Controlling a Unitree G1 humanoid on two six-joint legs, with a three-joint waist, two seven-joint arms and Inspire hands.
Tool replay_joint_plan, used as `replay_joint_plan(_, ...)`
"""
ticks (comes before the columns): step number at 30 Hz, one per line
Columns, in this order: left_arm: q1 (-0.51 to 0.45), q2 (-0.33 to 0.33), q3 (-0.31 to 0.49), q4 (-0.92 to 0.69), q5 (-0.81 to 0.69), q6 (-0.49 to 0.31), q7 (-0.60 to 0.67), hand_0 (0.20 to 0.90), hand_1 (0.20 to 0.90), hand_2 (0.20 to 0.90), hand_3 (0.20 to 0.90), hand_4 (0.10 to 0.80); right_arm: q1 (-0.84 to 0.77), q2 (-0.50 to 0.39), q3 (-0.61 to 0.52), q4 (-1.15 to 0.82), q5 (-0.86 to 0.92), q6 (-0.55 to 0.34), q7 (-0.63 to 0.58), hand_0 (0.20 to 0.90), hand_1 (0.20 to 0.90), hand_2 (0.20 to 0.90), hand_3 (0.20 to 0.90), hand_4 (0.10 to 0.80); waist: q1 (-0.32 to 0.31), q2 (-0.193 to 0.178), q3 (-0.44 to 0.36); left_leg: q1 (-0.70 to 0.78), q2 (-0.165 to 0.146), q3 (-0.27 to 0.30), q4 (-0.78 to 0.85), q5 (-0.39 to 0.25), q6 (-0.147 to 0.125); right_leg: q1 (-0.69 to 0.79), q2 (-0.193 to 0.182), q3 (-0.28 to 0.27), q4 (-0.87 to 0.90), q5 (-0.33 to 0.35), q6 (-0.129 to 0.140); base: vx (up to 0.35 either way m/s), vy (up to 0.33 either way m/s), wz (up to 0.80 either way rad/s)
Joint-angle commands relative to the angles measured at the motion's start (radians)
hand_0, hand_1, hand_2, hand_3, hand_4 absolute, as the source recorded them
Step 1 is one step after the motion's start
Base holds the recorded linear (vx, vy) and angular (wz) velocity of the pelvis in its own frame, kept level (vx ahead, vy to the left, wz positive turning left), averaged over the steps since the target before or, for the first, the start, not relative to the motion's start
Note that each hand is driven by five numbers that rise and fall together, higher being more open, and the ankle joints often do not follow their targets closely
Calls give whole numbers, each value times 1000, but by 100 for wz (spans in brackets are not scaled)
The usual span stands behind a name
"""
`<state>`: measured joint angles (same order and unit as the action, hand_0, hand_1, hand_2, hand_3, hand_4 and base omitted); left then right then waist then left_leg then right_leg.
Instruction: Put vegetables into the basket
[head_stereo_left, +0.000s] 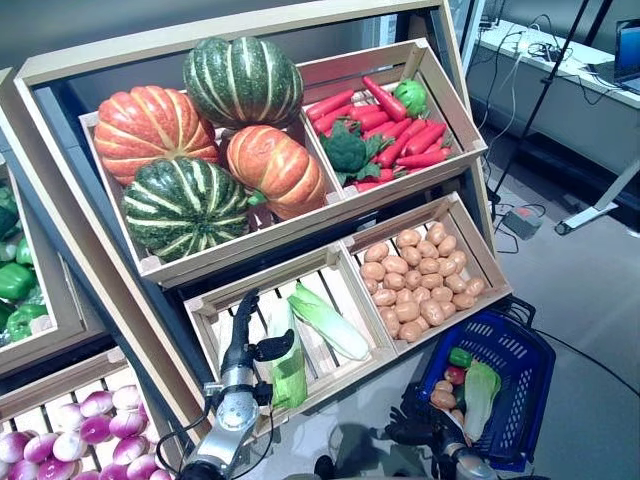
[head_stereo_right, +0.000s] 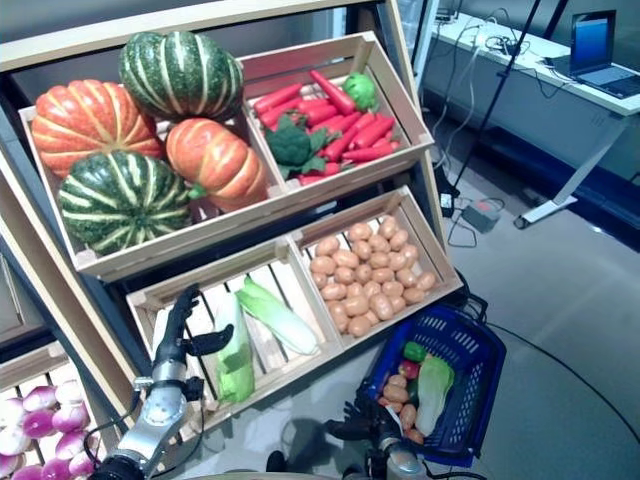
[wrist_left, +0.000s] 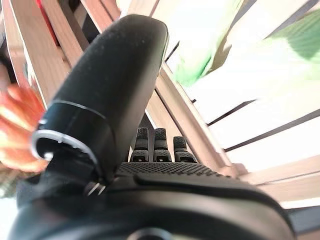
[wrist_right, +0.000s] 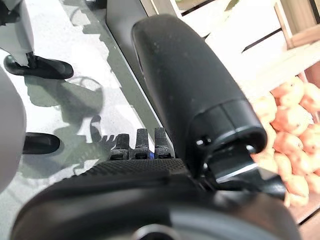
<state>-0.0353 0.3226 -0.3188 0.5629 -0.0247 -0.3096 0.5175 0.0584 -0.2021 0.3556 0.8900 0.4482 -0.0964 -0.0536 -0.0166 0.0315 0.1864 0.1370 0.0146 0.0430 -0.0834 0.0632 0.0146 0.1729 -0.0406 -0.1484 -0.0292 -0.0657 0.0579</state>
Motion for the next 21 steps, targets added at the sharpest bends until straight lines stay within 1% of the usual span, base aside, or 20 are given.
replay_joint_plan(1,-164,-24,23,42,52,-23,102,900,900,900,900,800,-10,9,-1,-86,30,-52,-30,900,900,900,900,800,-18,-25,40,-31,-54,22,198,-170,26,-75,0,-11,193,-64,-93,48,15,-6)
replay_joint_plan(6,-226,-49,-1,122,25,-1,143,900,900,900,900,800,-43,-12,23,-114,23,-73,-37,900,900,900,900,800,-29,-25,68,-87,-56,32,235,-171,27,-129,2,6,217,-69,-92,-1,19,-14)
replay_joint_plan(8,-265,-54,-16,138,38,9,180,900,900,900,900,800,-77,-27,38,-142,17,-107,-62,900,900,900,900,800,-32,-28,100,-135,-59,36,272,-173,27,-183,-1,9,268,-79,-92,-111,18,-18)
replay_joint_plan(10,-303,-51,-27,148,34,21,222,900,900,900,900,800,-109,-46,48,-193,10,-144,-103,900,900,900,900,800,-36,-35,137,-197,-60,39,342,-182,27,-249,-8,15,345,-92,-94,-167,12,-14)
replay_joint_plan(12,-318,-49,-18,157,15,19,238,900,900,900,900,800,-120,-60,47,-242,-14,-171,-129,900,900,900,900,800,-41,-41,160,-240,-58,41,406,-199,29,-290,-14,21,404,-106,-96,-87,11,-10)
replay_joint_plan(14,-324,-49,-10,166,28,17,263,900,900,900,900,800,-124,-71,46,-274,-35,-188,-134,900,900,900,900,800,-45,-46,170,-270,-55,45,452,-214,32,-317,-18,24,446,-119,-98,-21,7,-7)
replay_joint_plan(18,-331,-43,12,174,49,22,323,900,900,900,900,800,-127,-91,31,-293,-20,-197,-124,900,900,900,900,800,-46,-55,193,-319,-51,47,537,-243,32,-354,-24,22,515,-144,-102,10,5,-9)
replay_joint_plan(21,-341,-50,16,178,59,31,353,900,900,900,900,800,-138,-98,28,-292,-19,-195,-137,900,900,900,900,800,-45,-59,209,-372,-51,43,602,-247,28,-387,-25,20,557,-156,-109,-12,3,2)
